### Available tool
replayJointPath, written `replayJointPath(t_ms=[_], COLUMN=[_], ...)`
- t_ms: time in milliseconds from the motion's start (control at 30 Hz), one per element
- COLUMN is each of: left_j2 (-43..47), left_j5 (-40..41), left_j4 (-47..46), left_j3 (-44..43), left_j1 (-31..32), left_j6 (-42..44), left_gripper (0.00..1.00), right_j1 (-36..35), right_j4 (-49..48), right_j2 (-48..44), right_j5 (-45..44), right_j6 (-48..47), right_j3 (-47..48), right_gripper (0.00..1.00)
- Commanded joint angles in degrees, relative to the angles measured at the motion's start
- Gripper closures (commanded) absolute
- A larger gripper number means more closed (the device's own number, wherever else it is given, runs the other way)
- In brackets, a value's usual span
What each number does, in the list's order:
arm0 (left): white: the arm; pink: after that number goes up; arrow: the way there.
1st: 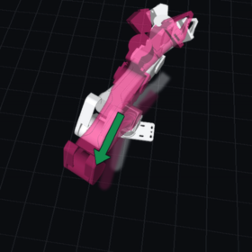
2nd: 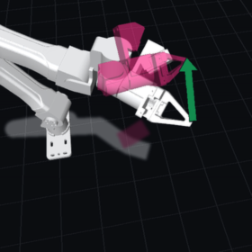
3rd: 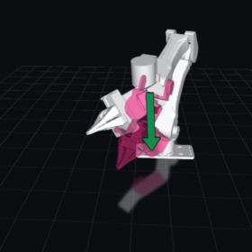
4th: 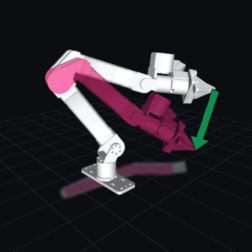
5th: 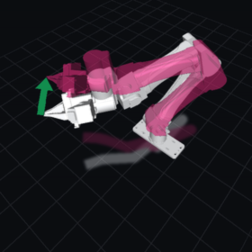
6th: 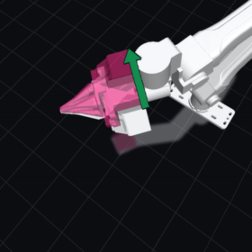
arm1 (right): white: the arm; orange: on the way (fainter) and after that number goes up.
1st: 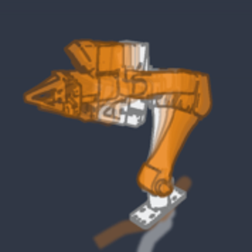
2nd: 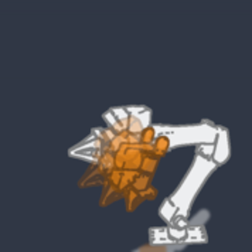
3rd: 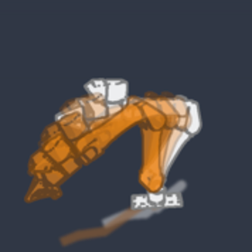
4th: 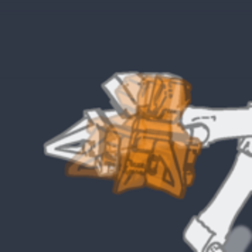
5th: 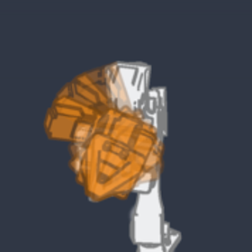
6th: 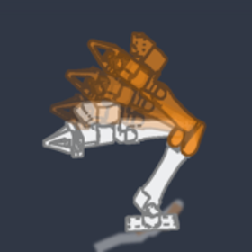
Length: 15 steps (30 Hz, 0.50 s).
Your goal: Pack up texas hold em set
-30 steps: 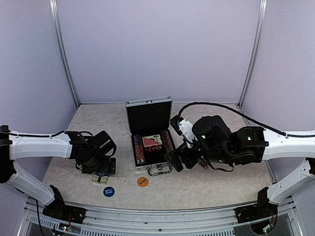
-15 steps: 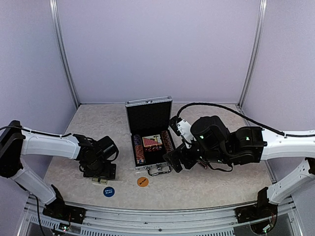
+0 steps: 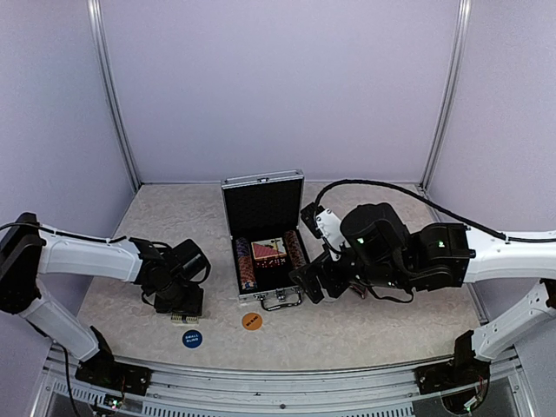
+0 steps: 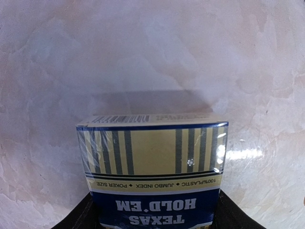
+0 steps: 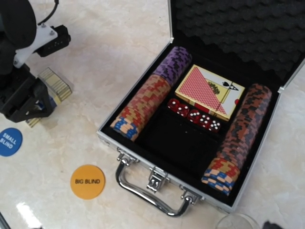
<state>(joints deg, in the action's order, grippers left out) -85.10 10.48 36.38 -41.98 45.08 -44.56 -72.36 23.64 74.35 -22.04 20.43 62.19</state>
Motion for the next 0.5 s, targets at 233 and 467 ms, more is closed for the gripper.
replayJointPath(t_ms=[233,467], left_j2=[21.8,37.0], left_j5=[-10.7,-29.1], left_j4=[-11.9,-25.8], left_j3=[-2.9,-1.8], left_j1=[1.6,1.7], left_j6=[7.7,12.4], left_gripper=[0.39,0.41], right_j1=[0.1,0.6], right_j4=[-9.3,-20.2], right_j2=[-2.2,-4.4], right_j5=[11.5,26.4], right_j6=[-1.0,-1.0], right_j3=[-1.5,-4.0], right_gripper=[0.0,0.0])
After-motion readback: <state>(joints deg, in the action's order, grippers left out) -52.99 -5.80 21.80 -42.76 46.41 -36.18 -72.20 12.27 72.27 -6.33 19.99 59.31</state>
